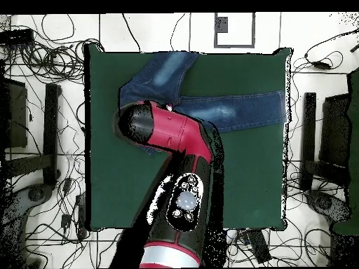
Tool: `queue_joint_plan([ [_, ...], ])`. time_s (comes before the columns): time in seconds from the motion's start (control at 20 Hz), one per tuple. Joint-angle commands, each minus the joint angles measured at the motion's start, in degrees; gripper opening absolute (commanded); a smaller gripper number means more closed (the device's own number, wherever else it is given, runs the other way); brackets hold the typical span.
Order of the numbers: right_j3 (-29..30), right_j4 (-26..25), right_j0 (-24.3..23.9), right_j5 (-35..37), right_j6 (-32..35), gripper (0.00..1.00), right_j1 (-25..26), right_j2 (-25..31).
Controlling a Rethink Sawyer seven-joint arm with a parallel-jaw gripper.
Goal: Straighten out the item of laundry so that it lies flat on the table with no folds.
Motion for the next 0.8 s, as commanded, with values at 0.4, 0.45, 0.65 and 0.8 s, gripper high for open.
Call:
queue_joint_plan([
  [0.4,8.33,2.01,-2.08,-4.51,14.47,1.0,3.47,7.0],
  [0.45,8.43,2.07,-2.22,-4.93,14.51,1.0,3.6,7.26],
  [0.65,8.76,2.32,-2.12,-6.45,15.11,1.0,4.05,7.6],
  [0.8,8.94,2.69,-1.51,-6.24,15.93,1.0,4.03,7.09],
])
